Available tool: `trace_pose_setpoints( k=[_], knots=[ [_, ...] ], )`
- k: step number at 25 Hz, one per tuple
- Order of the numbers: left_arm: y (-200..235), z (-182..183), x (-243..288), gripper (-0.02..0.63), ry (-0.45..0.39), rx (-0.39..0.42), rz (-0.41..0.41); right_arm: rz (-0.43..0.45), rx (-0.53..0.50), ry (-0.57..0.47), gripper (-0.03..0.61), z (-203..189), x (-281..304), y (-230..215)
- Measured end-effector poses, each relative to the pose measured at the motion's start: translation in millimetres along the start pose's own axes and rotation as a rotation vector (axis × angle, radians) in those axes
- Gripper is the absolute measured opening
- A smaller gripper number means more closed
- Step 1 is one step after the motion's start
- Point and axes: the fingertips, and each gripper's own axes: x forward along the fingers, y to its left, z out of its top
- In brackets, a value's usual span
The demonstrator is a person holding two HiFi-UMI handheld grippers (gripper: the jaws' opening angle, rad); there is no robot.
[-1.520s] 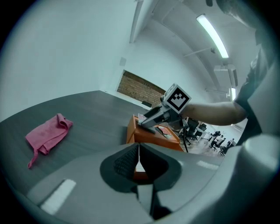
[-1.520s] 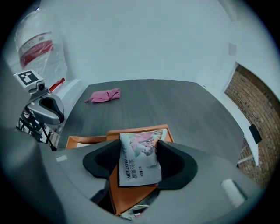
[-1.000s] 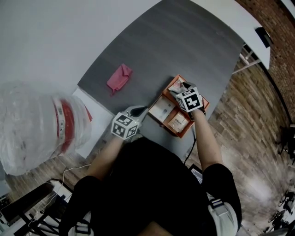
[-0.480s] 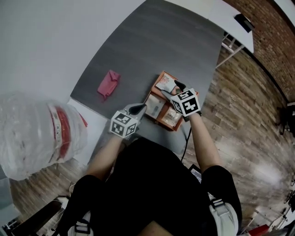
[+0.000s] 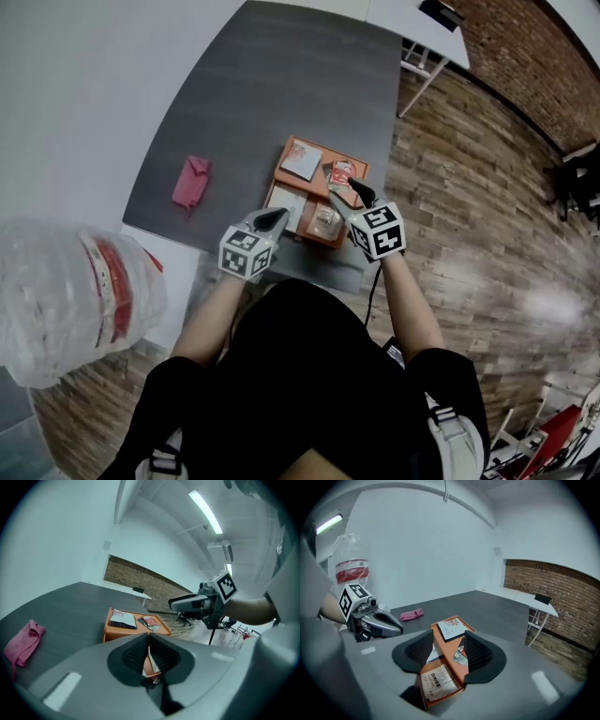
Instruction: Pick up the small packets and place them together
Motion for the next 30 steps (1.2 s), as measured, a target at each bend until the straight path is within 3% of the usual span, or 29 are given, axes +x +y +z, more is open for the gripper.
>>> trace_pose_setpoints(
  k=[4, 7, 9, 11, 21, 24, 30],
  knots=[
    [-6, 3, -1, 0.003, -0.014, 0.017, 0.008, -0.027, 0.051, -0.087, 0.167, -10, -24, 3],
    [-10, -2, -1, 0.003, -0.001, 0.024, 0.009, -0.052, 0.086, -0.094, 0.129, -27, -34, 5],
    [-14, -11, 0, 0.003, 0.019, 0.023, 0.013, -0.068, 0.113, -0.089, 0.050, -39, -38, 7],
    [-17, -24, -1, 0.003, 0.042, 0.020, 0.026, -0.080, 0.140, -0.086, 0.015, -50, -41, 10],
    [-22, -95, -1, 0.007, 0.244, -0.017, 0.130, -0.072, 0.236, -0.071, 0.014, -84, -48, 19],
    [-22, -115, 5, 0.086, 0.318, -0.046, 0.141, -0.075, 0.259, -0.067, 0.014, -91, -51, 17],
    [-22, -134, 22, 0.101, 0.412, -0.117, 0.171, -0.093, 0.290, -0.052, 0.014, -105, -59, 9]
  ],
)
